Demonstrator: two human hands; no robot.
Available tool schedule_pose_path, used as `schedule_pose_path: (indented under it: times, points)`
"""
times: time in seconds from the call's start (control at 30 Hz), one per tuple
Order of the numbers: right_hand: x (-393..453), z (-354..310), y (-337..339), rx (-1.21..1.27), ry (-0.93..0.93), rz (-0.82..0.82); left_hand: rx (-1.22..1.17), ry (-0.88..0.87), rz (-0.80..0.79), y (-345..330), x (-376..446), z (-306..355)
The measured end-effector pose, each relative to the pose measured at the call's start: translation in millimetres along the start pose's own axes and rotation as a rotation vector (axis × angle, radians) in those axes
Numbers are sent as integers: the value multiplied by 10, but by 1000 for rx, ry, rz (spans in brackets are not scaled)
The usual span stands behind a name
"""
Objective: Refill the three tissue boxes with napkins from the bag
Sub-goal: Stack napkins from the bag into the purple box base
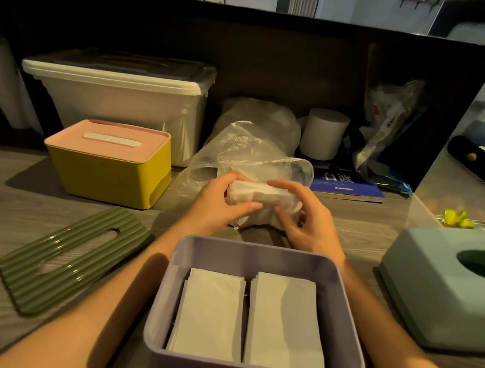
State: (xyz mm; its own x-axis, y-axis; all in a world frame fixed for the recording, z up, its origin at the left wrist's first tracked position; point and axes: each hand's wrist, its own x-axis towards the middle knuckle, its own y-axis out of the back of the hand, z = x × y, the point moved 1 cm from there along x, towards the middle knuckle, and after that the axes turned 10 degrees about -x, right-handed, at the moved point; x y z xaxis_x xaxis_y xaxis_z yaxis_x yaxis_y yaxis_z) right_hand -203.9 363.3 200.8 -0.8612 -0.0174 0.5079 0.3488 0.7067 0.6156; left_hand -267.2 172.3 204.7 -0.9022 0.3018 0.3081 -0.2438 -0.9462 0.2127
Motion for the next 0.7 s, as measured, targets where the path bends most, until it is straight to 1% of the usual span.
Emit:
schedule_pose_path:
  times: [0.03,0.1,0.17,0.23,0.27,0.37,0.47,0.6,0.7]
  points:
    - [5,1,-4,12,5,3,-1,-19,-1,31,21,-22]
    - [6,22,-25,-8,6,-33,-70,0,-33,38,19,-24]
    - [-4,43,-52,-44,0,-90,-133,8,17,-7,-4,17]
    - [-14,54,-75,-44,-4,-99,-110,-47,127,-12,1,78]
    - [-14,54,-82,-38,-5,-89,-85,-82,149,17,17,95]
    - [-5,47,-82,-46,-12,-59,41,-118,131,136,39,133]
    - [4,46,-74,-58,-15,-60,116,-114,146,199,23,147]
    - [5,59,-67,-73,0,-42,93,-95,166,233,27,170]
    - [8,65,-72,-66,-1,-25,16,14,176,262,23,156]
